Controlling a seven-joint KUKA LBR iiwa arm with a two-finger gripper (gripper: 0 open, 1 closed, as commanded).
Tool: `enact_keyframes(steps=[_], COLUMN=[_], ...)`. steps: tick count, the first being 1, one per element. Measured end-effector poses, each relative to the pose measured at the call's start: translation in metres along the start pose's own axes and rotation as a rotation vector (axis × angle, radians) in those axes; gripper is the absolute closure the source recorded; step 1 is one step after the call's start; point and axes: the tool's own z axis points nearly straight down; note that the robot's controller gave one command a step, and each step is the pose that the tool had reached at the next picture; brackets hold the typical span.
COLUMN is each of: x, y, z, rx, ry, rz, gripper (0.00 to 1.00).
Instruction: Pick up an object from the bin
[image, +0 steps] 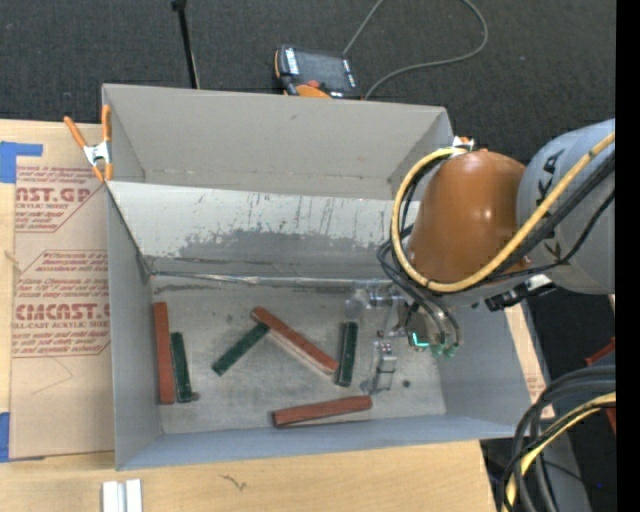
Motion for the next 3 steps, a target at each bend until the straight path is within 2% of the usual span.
enact_keyframes(steps=[1, 2, 3], x=[-0.042, -0.043, -0.095], y=[0.013, 0.012, -0.015], z=[0.127, 0.122, -0.049], rx=[0.0, 0.0, 0.003], ry=[-0.004, -0.009, -0.021], rz=[-0.083, -0.082, -0.234], gripper=[0.0, 1.0, 1.0])
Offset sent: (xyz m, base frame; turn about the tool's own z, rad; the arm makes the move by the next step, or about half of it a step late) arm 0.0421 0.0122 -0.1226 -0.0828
